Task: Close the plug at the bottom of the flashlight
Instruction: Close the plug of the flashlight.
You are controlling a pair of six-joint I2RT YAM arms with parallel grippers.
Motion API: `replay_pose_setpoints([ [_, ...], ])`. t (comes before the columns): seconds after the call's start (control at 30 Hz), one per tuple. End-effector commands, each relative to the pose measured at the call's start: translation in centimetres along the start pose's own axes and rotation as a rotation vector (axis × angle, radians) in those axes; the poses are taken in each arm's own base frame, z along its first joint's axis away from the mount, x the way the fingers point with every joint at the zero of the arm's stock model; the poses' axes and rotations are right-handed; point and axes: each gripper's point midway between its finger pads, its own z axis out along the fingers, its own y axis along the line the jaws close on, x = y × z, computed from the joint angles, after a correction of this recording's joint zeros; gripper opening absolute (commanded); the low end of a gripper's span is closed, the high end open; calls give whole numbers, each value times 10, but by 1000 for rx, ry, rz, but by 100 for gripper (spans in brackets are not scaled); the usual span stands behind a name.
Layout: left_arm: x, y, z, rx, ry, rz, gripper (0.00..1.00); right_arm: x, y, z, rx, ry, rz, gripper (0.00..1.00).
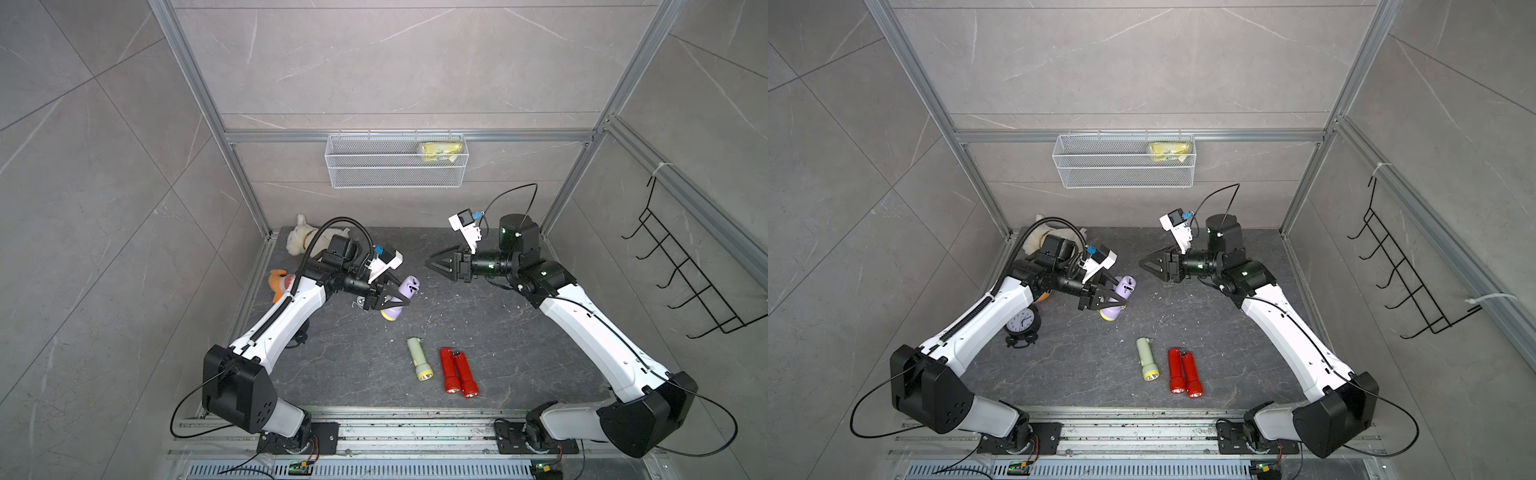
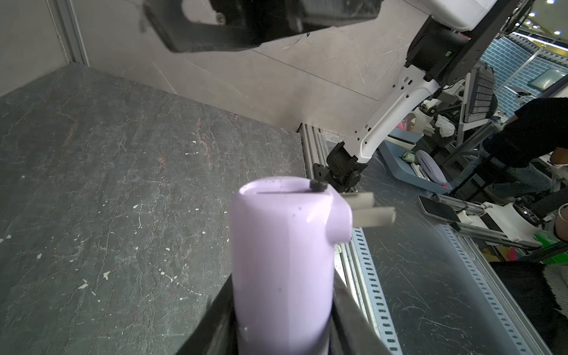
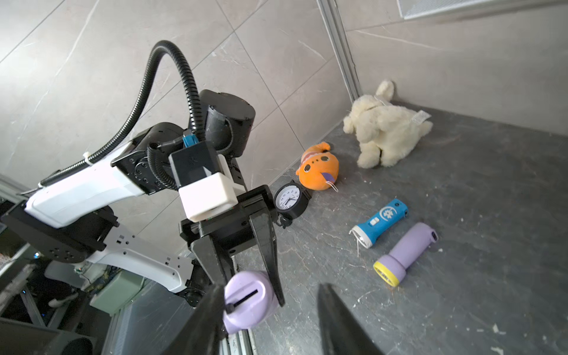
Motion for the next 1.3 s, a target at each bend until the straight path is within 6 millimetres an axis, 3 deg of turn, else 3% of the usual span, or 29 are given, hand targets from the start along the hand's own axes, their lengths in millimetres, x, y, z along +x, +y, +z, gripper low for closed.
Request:
replay_pose_setpoints([
  [0.0, -17, -30, -8, 71, -54, 87, 0, -1, 24, -4, -106, -13, -38, 100],
  [0.47, -32, -62, -16, 186, -120, 117, 0, 7, 42, 15, -236, -7, -12, 100],
  [0.8, -31, -63, -16, 183, -116, 120, 0, 32, 62, 35, -312, 95, -27, 90],
  [1.27, -34, -74, -19, 209, -136, 145, 0, 37, 66, 36, -321, 122, -47, 78],
])
